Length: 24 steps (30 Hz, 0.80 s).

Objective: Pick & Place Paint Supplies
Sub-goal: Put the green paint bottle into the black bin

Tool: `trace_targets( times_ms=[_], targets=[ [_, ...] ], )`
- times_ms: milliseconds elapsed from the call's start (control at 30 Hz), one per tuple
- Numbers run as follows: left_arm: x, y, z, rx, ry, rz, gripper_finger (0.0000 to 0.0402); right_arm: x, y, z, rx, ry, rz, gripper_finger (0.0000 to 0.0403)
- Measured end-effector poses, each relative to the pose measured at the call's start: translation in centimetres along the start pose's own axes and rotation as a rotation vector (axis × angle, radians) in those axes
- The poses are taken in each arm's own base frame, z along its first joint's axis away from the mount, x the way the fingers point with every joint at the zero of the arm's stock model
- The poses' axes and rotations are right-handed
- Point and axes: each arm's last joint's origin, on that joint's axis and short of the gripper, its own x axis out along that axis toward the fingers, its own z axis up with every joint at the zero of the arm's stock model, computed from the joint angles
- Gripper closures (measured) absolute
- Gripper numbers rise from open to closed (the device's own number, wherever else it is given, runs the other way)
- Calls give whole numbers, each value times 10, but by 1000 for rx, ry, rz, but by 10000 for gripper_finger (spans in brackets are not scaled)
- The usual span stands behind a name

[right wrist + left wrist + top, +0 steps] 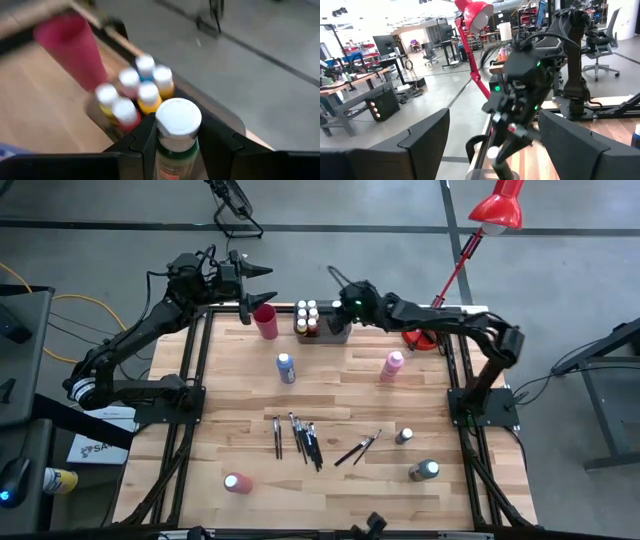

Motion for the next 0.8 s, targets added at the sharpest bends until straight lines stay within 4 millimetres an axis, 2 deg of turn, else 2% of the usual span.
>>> trace_targets(
  times_ms=[100,200,333,567,800],
  targets=[
    [0,0,0,0,1,1,103,-11,-2,-7,48,-129,39,290],
    [0,0,0,-1,1,1,103,-8,-2,-11,67,-193,47,290],
    [0,0,-1,4,7,-7,103,11,-7,-15,76,-226,42,290],
    [0,-1,-5,-6,44,-15,103,48,-33,-28,62,-191,109,289],
    [0,-1,-5,-6,47,-15,103,61,-61,-30,-35,-169,238,289]
  ],
)
